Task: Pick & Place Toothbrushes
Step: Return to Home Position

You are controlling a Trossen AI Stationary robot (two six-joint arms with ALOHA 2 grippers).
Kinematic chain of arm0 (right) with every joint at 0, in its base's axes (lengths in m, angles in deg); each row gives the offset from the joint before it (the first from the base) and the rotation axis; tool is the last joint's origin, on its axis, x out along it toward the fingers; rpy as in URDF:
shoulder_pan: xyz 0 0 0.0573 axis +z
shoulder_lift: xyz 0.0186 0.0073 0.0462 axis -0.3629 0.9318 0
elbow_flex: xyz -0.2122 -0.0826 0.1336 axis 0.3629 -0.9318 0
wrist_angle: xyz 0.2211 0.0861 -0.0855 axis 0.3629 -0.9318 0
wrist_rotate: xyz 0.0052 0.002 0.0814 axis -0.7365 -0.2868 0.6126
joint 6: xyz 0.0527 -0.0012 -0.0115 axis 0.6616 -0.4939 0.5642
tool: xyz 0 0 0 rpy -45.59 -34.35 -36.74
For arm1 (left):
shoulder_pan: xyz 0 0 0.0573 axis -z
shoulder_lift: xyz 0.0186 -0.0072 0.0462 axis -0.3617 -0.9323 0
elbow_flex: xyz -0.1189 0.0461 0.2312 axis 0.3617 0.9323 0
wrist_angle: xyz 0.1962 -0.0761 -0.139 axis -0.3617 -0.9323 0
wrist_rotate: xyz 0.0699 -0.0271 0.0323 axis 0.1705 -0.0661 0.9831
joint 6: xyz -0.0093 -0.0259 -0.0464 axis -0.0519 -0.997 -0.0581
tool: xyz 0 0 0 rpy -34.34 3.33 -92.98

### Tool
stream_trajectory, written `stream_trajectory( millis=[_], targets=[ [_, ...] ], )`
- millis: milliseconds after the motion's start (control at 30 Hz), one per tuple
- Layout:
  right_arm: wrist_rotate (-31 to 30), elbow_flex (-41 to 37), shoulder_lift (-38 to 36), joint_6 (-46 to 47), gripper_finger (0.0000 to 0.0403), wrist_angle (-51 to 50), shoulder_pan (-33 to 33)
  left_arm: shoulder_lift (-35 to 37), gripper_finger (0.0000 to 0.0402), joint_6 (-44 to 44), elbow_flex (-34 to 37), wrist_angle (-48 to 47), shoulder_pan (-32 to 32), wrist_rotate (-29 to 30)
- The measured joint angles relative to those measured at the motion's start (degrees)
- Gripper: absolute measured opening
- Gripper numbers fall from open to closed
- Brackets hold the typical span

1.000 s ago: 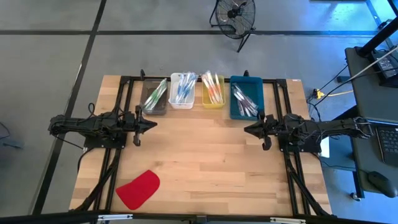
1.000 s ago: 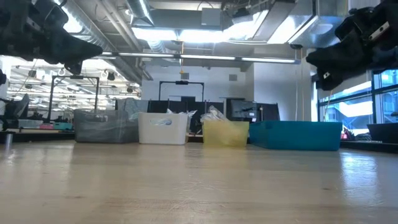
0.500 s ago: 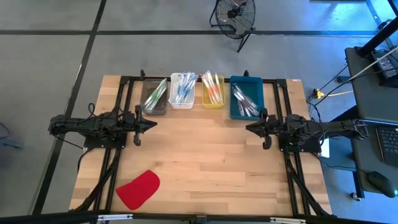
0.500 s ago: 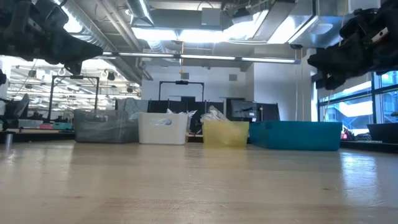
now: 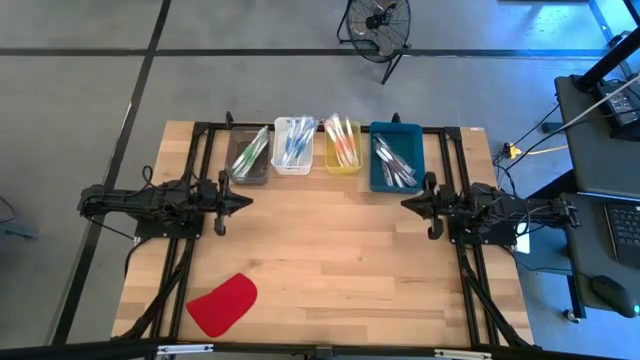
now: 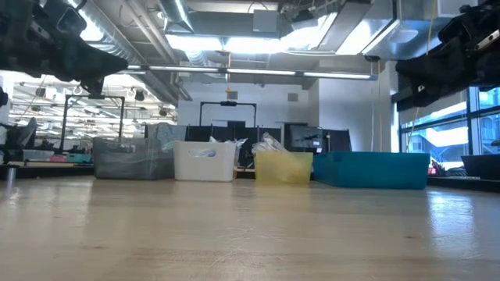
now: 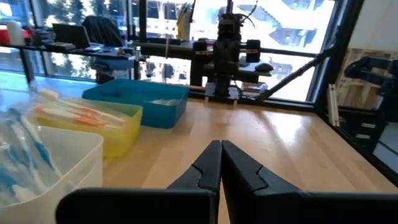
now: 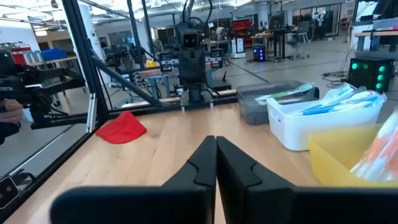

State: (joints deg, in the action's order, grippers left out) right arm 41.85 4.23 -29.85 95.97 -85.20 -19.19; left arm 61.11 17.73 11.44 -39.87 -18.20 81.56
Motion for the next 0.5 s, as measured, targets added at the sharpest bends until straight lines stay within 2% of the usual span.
stream_trajectory(
  millis=[167,233,500],
  targets=[
    [0.0,0.0,-0.2,-0.2,0.0007,0.0,0.0,0.0,0.0002,0.3,0.1,0.3,0.0,-0.7],
    [-0.4,-0.1,-0.2,-0.1,0.0010,0.2,0.0,0.0,0.0003,0.3,1.4,3.8,0.0,-0.8],
    [-5.6,-0.1,-0.2,0.7,0.0034,1.4,0.0,0.0,0.0002,1.0,1.9,5.5,0.0,-0.8]
  ],
)
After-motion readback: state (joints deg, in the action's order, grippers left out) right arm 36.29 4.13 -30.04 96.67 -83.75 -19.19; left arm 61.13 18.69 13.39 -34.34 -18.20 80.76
